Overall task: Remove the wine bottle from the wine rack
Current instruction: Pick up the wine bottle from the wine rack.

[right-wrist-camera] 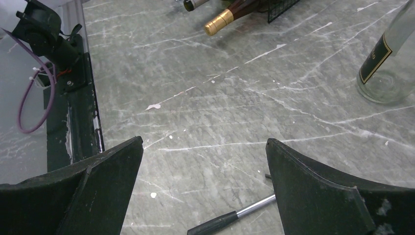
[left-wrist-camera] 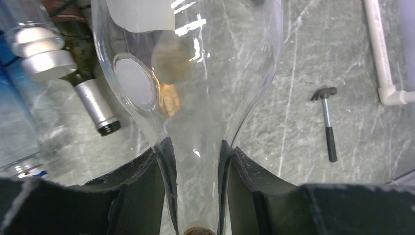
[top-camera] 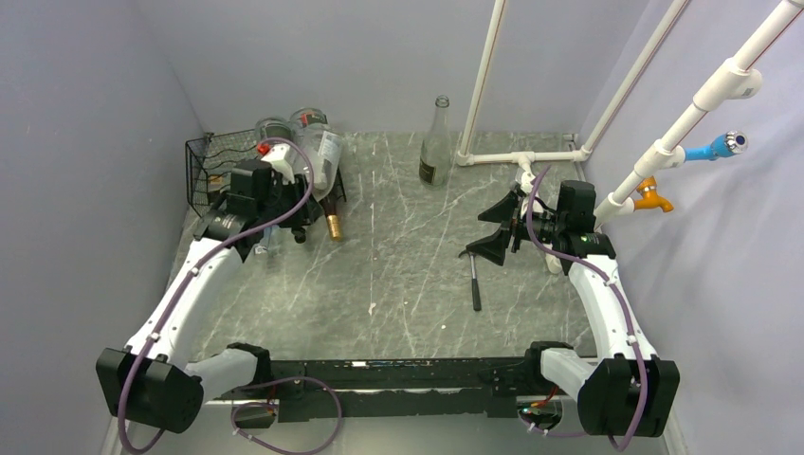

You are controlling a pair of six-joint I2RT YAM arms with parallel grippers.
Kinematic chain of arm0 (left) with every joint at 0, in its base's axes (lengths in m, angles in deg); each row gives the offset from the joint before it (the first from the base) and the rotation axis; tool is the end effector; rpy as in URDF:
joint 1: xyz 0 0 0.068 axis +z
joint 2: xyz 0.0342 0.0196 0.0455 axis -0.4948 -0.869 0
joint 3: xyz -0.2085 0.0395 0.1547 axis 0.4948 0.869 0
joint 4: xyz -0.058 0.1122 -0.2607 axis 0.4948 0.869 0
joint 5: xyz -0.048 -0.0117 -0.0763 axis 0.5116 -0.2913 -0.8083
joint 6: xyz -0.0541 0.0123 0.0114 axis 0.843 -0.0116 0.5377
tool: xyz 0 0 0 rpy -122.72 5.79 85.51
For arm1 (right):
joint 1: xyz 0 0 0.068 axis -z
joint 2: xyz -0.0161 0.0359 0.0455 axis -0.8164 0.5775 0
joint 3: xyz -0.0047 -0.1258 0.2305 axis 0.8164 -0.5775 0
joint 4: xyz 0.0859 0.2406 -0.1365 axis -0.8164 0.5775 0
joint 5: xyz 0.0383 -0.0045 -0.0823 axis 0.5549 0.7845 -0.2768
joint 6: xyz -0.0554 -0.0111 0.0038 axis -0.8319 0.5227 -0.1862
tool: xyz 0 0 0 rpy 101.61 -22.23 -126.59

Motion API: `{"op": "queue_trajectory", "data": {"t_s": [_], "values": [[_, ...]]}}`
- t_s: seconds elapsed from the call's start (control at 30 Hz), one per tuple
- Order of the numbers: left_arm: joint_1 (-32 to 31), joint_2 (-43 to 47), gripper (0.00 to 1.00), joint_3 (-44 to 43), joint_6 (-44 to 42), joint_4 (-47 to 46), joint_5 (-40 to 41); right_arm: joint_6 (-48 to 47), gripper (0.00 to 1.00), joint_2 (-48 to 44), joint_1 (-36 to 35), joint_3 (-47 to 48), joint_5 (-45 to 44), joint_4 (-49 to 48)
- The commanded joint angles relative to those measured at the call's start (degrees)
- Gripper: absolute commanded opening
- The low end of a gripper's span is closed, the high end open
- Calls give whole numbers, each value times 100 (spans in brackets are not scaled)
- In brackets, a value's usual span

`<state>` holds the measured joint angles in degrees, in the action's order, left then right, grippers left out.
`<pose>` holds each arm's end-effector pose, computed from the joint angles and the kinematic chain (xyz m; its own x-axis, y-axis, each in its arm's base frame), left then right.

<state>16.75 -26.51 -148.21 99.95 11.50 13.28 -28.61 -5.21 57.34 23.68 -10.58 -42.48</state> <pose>0.2721 -0.0699 0.3258 -0.6342 -0.1927 -0.7488 0.1675 0.9112 -0.3764 0.2498 0.0254 0.2823 -0.2427 -0.1298 -0.9614 -0.9060 0.3846 0.1768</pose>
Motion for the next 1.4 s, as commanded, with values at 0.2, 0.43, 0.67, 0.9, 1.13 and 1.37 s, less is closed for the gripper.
{"op": "queue_trajectory", "data": {"t_s": [0.2, 0.43, 0.67, 0.9, 1.13, 1.37], "values": [[-852, 283, 0, -430, 216, -1939, -104, -118, 100, -123, 20, -13, 140, -143], [-1541, -24, 0, -494, 343, -2123, -62, -189, 100, -132, 20, 21, 154, -68], [-2158, -266, 0, -452, 459, -2382, 136, -294, 100, -132, 24, 39, 145, 20], [-2568, -368, 0, -254, 581, -2554, 186, -382, 100, -112, 29, 44, 143, 65], [-2855, -457, 0, -110, 727, -2648, 211, -579, 100, -97, 29, 58, 162, 201], [-2999, -487, 0, -50, 914, -2492, 175, -781, 100, -77, 29, 57, 209, 330]]}}
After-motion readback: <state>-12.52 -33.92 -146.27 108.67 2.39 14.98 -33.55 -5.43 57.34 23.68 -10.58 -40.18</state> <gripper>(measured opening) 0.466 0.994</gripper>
